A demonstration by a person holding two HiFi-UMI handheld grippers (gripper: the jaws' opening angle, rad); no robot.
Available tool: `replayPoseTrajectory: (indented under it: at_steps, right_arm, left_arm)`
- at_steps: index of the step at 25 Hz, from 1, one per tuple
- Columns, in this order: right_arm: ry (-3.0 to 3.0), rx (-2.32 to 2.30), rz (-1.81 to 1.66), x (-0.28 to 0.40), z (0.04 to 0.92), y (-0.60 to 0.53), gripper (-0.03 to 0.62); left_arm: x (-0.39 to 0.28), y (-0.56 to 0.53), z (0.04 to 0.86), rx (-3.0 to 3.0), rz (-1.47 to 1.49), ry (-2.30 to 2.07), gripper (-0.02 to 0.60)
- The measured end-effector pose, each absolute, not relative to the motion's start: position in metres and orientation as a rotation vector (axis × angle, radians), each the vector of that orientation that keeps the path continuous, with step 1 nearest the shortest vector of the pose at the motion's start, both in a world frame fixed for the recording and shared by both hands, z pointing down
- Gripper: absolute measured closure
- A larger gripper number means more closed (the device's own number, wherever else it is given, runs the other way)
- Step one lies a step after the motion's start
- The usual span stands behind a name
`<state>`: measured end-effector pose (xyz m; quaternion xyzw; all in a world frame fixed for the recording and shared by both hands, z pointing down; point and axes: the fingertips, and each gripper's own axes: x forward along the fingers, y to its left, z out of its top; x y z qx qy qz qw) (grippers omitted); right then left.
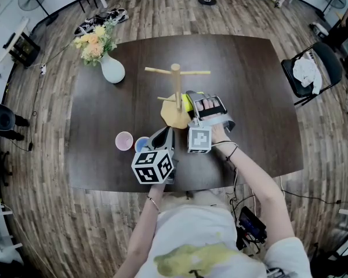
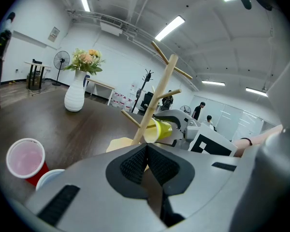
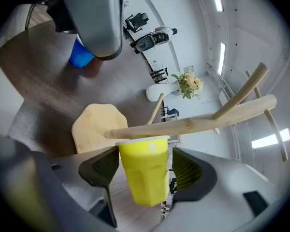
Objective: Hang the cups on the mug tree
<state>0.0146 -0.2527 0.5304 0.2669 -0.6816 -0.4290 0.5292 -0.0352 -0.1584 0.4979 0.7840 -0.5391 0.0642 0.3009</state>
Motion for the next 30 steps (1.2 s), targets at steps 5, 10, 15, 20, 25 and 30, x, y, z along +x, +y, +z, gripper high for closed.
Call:
replayPoseTrajectory:
  at_steps: [5,10,15,20,25,30]
  right_arm:
    - [-1.658,0.662,-1.027,0.014,0.527,-0.253,0.242]
    - [-1.687,0.651,-1.035,0.011,0.525,-0.247,0.224]
    - [-1.741,0.635,-1.018,0.008,0.524,-0.237,0.224]
    - [-1.835,0.650,-0.993,0.006,0.516,-0.223,0.227]
    - [-1.917,0.684,-0.939,0.005,0.510,-0.207,0.261]
    - [-1.997,0.732,-0.867,0.005,0.506,-0.195,0.415]
  left_arm:
    - [-0.036,-0.158,0.497,2.073,0.169,-1.433,0.565]
    - [-0.034,-0.158,0.496,2.074,0.169,-1.440,0.565]
    - [-0.031,-0.155,0.494,2.073,0.170,-1.448,0.565]
    - [-0.030,-0.151,0.491,2.076,0.170,-1.473,0.565]
    - [-0.037,-0.141,0.488,2.064,0.166,-1.528,0.565]
    - [-0.046,-0.127,0.487,2.029,0.149,-1.597,0.565]
